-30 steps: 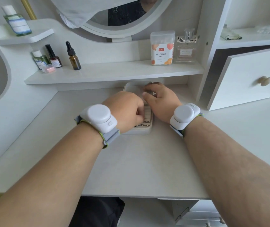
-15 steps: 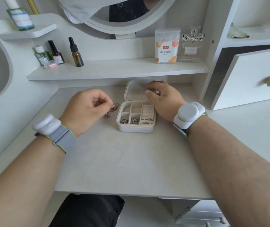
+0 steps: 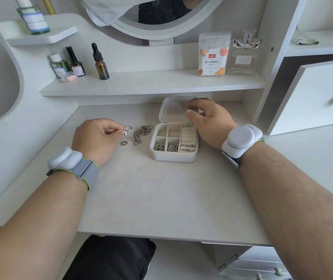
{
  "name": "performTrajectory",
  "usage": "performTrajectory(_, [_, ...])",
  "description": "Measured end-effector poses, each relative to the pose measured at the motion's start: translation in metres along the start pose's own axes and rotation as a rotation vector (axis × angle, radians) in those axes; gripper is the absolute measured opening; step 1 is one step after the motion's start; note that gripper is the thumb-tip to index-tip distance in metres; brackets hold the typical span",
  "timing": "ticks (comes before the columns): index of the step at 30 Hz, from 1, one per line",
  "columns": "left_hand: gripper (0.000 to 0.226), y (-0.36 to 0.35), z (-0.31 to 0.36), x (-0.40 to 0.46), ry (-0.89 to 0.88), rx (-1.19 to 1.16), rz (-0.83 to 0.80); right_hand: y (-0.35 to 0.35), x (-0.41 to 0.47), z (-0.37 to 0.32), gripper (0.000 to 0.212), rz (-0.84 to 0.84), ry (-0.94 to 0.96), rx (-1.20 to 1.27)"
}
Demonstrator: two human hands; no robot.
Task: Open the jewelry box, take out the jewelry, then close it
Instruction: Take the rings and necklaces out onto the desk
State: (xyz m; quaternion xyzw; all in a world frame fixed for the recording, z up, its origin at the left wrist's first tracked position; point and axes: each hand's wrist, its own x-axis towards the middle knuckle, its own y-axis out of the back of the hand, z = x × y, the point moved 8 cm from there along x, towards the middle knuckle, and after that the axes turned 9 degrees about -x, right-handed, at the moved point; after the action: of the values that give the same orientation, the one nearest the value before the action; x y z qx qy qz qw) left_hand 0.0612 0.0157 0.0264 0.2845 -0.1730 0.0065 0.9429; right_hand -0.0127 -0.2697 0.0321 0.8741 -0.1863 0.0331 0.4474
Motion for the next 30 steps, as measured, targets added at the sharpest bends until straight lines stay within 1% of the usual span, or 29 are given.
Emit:
performTrajectory(3, [0.006, -0.002, 0.007, -0.002, -0.037, 0.1, -0.001, -0.001, 0.0, 0.0, 0.037, -0.001, -0.002, 0.002])
performTrajectory(6, [0.008, -0.001, 0.011, -0.003, -0.062, 0.151, 0.007, -0.001, 0.0, 0.0, 0.037, 0.002, 0.001, -0.004])
performTrajectory(17, [0.01, -0.005, 0.008, -0.002, -0.015, 0.152, -0.027, -0.001, 0.001, 0.0, 0.039, 0.007, -0.001, -0.006])
performTrajectory(21, [0.014, 0.0, 0.01, -0.002, -0.035, 0.137, 0.033, 0.0, 0.001, -0.001, 0.037, 0.017, 0.01, 0.005])
performTrajectory(23, [0.014, 0.002, 0.018, -0.004, -0.096, 0.113, 0.061, 0.002, 0.001, -0.002, 0.036, 0.029, 0.023, 0.022])
performTrajectory(26, [0.011, -0.005, 0.051, -0.015, -0.342, 0.078, 0.064, 0.004, 0.001, -0.003, 0.037, 0.051, 0.048, 0.037])
performTrajectory(28, [0.01, -0.018, 0.073, -0.029, -0.504, 0.041, -0.019, 0.005, 0.001, -0.003, 0.038, 0.072, 0.051, 0.058])
performTrajectory(30, [0.022, -0.036, 0.086, -0.044, -0.599, 0.037, -0.174, 0.007, 0.0, -0.002, 0.041, 0.098, 0.036, 0.088])
